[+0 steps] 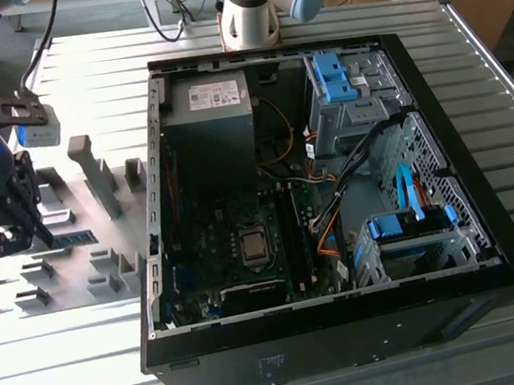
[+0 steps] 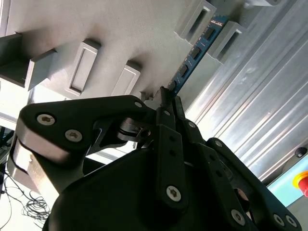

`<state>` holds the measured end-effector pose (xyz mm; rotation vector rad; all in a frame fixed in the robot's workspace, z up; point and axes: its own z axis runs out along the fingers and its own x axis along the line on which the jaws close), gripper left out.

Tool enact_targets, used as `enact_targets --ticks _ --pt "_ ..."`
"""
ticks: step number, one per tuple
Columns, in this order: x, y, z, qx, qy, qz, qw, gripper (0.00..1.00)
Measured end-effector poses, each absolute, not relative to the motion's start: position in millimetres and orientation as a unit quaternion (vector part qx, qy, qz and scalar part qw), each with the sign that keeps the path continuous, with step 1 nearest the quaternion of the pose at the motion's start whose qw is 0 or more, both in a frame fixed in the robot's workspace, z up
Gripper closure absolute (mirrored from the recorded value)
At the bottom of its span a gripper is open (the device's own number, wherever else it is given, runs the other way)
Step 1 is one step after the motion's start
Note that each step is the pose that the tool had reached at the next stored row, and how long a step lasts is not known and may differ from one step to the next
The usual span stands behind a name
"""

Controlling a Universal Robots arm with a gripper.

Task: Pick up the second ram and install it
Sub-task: 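Pick up the second ram and move it above second insertion slot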

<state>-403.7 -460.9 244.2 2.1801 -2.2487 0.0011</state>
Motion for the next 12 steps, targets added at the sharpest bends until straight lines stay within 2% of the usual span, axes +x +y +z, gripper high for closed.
enact_targets --ticks 12 --pt "-403.7 -460.9 248.7 0.696 -0.718 0.0 0.005 0.86"
